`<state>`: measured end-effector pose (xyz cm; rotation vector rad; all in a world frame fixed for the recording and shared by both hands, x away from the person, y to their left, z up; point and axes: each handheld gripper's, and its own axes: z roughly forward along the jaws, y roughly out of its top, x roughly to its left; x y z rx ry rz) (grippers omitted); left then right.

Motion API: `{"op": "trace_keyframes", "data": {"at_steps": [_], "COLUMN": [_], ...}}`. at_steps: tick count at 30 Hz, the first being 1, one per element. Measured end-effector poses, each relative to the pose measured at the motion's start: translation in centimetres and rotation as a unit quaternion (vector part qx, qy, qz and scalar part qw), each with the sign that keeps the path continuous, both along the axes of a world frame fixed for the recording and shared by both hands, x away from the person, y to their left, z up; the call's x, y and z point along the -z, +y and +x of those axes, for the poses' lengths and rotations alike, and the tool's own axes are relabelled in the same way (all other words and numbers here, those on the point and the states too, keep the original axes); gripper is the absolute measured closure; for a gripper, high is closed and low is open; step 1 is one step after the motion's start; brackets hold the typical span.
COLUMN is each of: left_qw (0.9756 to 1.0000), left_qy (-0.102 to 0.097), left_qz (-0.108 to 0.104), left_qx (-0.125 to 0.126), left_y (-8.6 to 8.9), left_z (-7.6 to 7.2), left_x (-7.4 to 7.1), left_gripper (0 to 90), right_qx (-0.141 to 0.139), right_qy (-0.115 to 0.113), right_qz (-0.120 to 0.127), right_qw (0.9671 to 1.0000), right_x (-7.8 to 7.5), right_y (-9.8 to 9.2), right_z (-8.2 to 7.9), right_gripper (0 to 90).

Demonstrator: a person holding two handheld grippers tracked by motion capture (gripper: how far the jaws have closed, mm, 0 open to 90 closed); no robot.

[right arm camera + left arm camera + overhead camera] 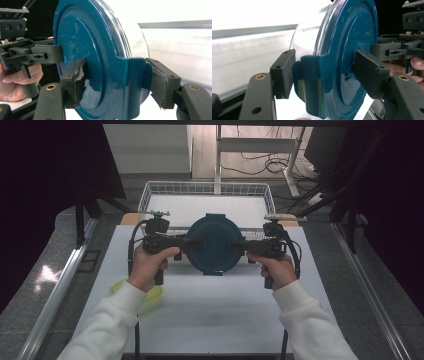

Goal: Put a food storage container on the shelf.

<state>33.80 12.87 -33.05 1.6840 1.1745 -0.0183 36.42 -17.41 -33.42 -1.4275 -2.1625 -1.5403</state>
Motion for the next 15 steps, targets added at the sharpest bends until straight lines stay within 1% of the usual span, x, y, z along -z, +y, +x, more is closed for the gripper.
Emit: {"op": "trace_keyframes", "data": {"at_steps": [5, 8, 15], "left_qw": [1.0, 1.0, 1.0], "left_qy": [-0.003, -0.004, -0.008], "left_qz": [-0.002, -0.002, -0.003], "left_qx": [0.0, 0.0, -0.001], "left_y": [0.0, 0.1, 0.2], "left_z": [0.4, 0.6, 1.3], "left_x": [-0.6, -1.0, -1.8], "left_gripper": [36.1, 36.1, 36.2], "right_qx": [-0.001, -0.001, -0.001], "right_qy": [-0.005, -0.007, -0.006], "right_qz": [-0.001, -0.003, -0.001], "right_qw": [1.0, 1.0, 1.0], "right_x": [-0.6, -1.3, -1.9], "right_y": [0.0, 0.1, 0.2], "right_z": [0.3, 0.7, 1.2], "right_gripper": [35.0, 34.9, 35.1]}}
